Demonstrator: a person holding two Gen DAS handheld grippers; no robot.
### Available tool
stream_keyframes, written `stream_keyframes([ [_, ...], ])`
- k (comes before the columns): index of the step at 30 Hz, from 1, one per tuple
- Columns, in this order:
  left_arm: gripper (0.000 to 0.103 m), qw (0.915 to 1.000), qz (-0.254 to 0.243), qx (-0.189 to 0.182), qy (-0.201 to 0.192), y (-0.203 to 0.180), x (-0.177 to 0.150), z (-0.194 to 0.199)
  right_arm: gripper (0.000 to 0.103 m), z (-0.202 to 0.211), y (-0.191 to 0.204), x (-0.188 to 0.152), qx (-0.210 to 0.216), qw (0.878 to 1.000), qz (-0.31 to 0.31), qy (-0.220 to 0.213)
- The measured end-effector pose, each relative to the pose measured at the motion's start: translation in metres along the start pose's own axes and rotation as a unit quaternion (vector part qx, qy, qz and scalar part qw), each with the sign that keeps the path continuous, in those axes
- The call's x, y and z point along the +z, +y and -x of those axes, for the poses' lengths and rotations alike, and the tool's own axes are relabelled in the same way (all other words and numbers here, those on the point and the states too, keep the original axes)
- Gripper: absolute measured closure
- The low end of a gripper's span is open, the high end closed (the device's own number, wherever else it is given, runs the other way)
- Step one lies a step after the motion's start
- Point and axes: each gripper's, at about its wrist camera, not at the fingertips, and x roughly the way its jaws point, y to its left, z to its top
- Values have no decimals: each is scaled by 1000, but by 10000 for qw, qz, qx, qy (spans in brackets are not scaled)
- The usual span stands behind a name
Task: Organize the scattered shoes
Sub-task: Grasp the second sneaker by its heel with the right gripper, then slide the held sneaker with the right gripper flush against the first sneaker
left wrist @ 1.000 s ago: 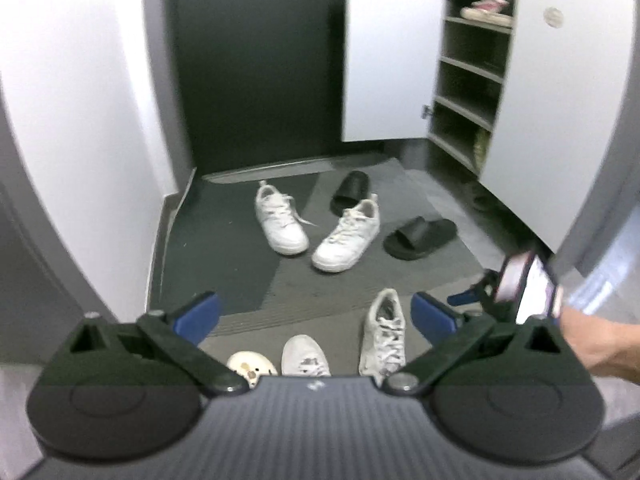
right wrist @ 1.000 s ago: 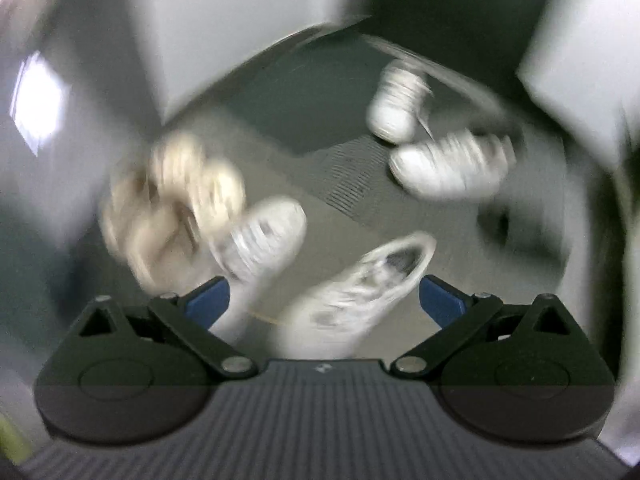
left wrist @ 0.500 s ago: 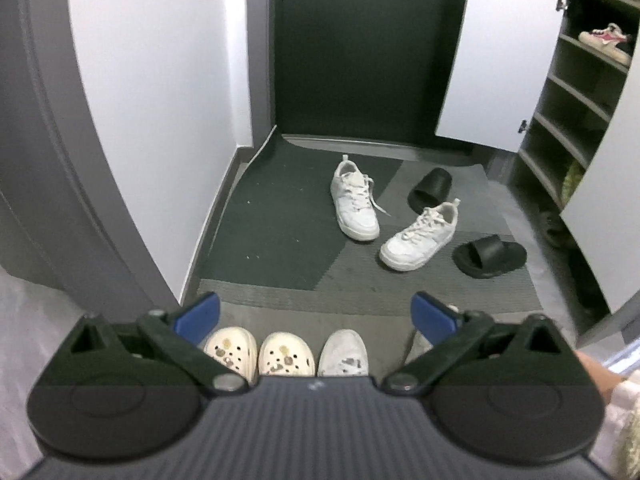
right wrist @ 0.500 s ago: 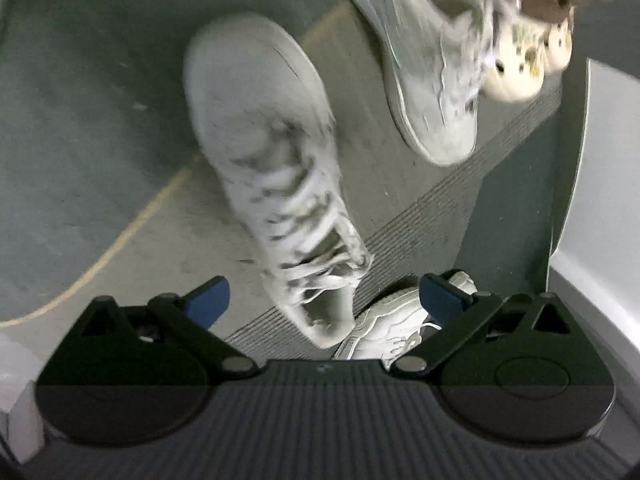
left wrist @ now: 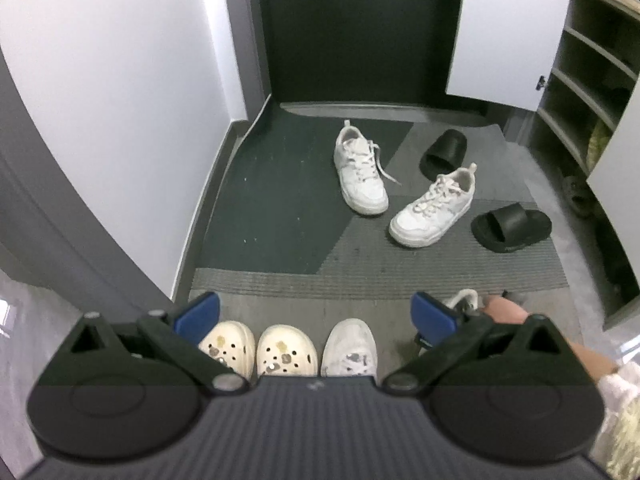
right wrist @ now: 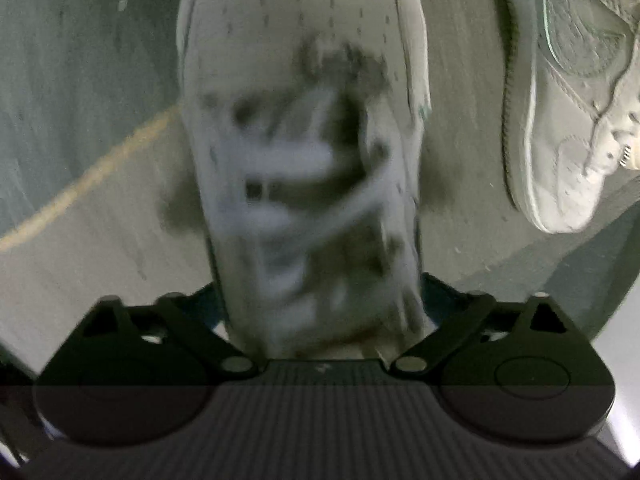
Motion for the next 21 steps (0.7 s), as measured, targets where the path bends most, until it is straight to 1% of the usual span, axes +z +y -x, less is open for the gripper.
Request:
stream_keyframes([
  [2, 0, 10000, 48, 8, -16, 3, 0, 1, 13, 3, 0, 3, 12, 9997, -248, 81],
  [3, 0, 10000, 71, 11, -34, 5, -1, 2, 14, 4, -2, 3, 105, 9990, -420, 117],
  [5, 0, 9999, 107, 26, -89, 9, -2, 7, 15, 9, -9, 4, 567, 9915, -1148, 234],
  [7, 0, 9998, 147, 43, -134, 14, -3, 11, 16, 16, -12, 1, 865, 9814, -1701, 206],
  [8, 0, 9997, 174, 51, -169, 18, -4, 14, 16, 21, -11, 0, 924, 9771, -1910, 186],
  [9, 0, 9996, 191, 68, -197, 21, -5, 16, 16, 26, -10, -1, 985, 9711, -2169, 164],
  [11, 0, 9993, 244, 114, -242, 28, -7, 21, 17, 39, -9, -4, 1140, 9505, -2889, 96],
  [12, 0, 9992, 279, 117, -263, 31, -8, 23, 17, 44, -9, -6, 1250, 9381, -3229, 59],
  [13, 0, 9990, 305, 131, -291, 34, -8, 25, 17, 50, -11, -11, 1465, 9098, -3884, 3],
  [14, 0, 9987, 336, 181, -341, 38, -9, 29, 17, 53, -14, -18, 1673, 8723, -4595, -55],
  [15, 0, 9982, 379, 251, -394, 41, -10, 31, 17, 56, -17, -27, 1867, 8236, -5354, -150],
  [16, 0, 9976, 432, 308, -436, 45, -11, 33, 17, 59, -17, -37, 2046, 7627, -6130, -272],
  [17, 0, 9971, 512, 328, -451, 50, -11, 35, 17, 62, -15, -48, 2190, 6904, -6880, -443],
  [18, 0, 9967, 584, 335, -453, 54, -11, 37, 17, 63, -8, -56, 2357, 6278, -7397, -562],
  [19, 0, 9966, 632, 301, -427, 57, -11, 38, 17, 63, 3, -65, 2622, 5329, -8015, -697],
  [21, 0, 9963, 716, 226, -415, 63, -11, 41, 17, 67, 14, -59, 2804, 4877, -8235, -733],
])
